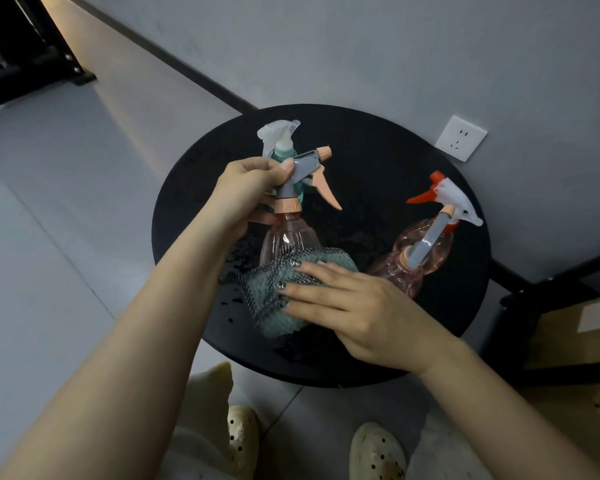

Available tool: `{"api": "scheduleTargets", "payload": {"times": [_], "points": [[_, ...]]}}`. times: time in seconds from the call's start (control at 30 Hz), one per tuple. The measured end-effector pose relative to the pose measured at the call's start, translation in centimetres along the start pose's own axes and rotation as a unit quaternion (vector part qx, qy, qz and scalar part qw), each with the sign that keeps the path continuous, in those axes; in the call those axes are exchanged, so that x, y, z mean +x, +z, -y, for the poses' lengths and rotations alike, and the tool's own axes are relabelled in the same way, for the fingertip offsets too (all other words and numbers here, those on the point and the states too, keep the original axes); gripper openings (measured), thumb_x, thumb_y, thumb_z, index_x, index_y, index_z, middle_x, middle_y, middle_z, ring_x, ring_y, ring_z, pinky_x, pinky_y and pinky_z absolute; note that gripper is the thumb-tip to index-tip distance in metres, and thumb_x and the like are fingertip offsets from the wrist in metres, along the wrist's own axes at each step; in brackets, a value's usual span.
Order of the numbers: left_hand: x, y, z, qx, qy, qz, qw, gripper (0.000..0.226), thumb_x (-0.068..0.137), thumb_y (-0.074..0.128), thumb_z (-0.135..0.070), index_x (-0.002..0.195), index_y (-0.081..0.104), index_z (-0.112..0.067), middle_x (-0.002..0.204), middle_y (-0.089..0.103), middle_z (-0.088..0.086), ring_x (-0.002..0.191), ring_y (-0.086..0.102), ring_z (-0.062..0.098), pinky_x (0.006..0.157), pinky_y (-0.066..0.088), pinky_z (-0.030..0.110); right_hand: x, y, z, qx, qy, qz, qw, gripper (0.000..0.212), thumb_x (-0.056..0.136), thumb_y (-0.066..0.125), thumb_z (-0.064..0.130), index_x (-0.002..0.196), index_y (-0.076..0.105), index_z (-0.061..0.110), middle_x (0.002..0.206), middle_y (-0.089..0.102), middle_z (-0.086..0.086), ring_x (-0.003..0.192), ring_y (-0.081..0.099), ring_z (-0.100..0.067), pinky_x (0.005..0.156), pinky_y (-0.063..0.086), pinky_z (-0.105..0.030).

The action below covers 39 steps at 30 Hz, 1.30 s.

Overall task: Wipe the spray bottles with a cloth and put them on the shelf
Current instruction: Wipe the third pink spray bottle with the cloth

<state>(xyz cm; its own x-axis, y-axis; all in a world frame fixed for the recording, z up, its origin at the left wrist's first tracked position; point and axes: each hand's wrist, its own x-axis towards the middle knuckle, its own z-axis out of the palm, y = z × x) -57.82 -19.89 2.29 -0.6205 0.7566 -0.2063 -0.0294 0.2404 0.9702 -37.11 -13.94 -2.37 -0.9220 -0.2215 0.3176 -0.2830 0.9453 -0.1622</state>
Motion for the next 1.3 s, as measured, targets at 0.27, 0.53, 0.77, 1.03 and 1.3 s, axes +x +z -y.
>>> {"api": "scheduleTargets", "payload": {"times": [0.27, 0.53, 0.77, 1.03, 1.3], "points": [[-0.3, 0.9, 0.4, -0.019, 0.003, 0.029, 0.999, 0.021, 0.086, 0.064, -0.027, 0.072, 0.064, -0.012, 0.071, 0.060, 0.011, 0.057, 0.057, 0.021, 0.062, 0.043, 0.032, 2.4, 0.1, 0.3, 0.097, 0.175, -0.074, 0.977, 0.050, 0.085, 0.049, -0.009, 0.131, 0.053, 0.012, 0.142, 0.046, -0.002, 0.139, 0.032, -0.022, 0.104, 0.042, -0.044], [-0.6, 0.3, 0.2, 0.007, -0.006, 0.015, 1.000, 0.021, 0.089, 0.060, -0.029, 0.075, 0.060, -0.015, 0.078, 0.063, 0.007, 0.061, 0.061, 0.017, 0.047, 0.049, 0.023, 0.0, 0.9, 1.1, 0.050, 0.072, -0.028, 0.996, 0.051, 0.082, 0.053, -0.016, 0.127, 0.056, 0.007, 0.139, 0.050, -0.005, 0.137, 0.034, -0.027, 0.107, 0.038, -0.043], [-0.4, 0.5, 0.3, 0.021, -0.002, 0.015, 1.000, 0.023, 0.089, 0.060, -0.031, 0.070, 0.061, -0.017, 0.074, 0.061, 0.006, 0.057, 0.058, 0.017, 0.049, 0.049, 0.024, 0.2, 0.5, 0.8, 0.039, 0.040, -0.032, 0.998, 0.050, 0.082, 0.052, -0.015, 0.125, 0.058, 0.008, 0.137, 0.052, -0.004, 0.135, 0.037, -0.027, 0.106, 0.040, -0.042], [-0.3, 0.7, 0.7, -0.006, -0.012, 0.042, 0.999, 0.025, 0.086, 0.063, -0.028, 0.066, 0.064, -0.014, 0.061, 0.063, 0.001, 0.054, 0.057, 0.013, 0.057, 0.047, 0.021, 2.0, 0.0, 0.1, 0.085, 0.153, -0.077, 0.982, 0.047, 0.088, 0.042, 0.001, 0.133, 0.050, 0.009, 0.142, 0.046, -0.006, 0.138, 0.032, -0.023, 0.105, 0.041, -0.043], [-0.2, -0.5, 0.7, -0.014, -0.027, 0.013, 0.999, 0.020, 0.089, 0.060, -0.029, 0.074, 0.063, -0.016, 0.070, 0.066, 0.001, 0.064, 0.061, 0.018, 0.068, 0.054, 0.037, -0.8, 1.6, 1.0, -0.029, -0.012, -0.015, 0.999, 0.042, 0.090, 0.056, -0.001, 0.131, 0.052, 0.010, 0.138, 0.051, -0.004, 0.134, 0.037, -0.026, 0.110, 0.034, -0.039]]}}
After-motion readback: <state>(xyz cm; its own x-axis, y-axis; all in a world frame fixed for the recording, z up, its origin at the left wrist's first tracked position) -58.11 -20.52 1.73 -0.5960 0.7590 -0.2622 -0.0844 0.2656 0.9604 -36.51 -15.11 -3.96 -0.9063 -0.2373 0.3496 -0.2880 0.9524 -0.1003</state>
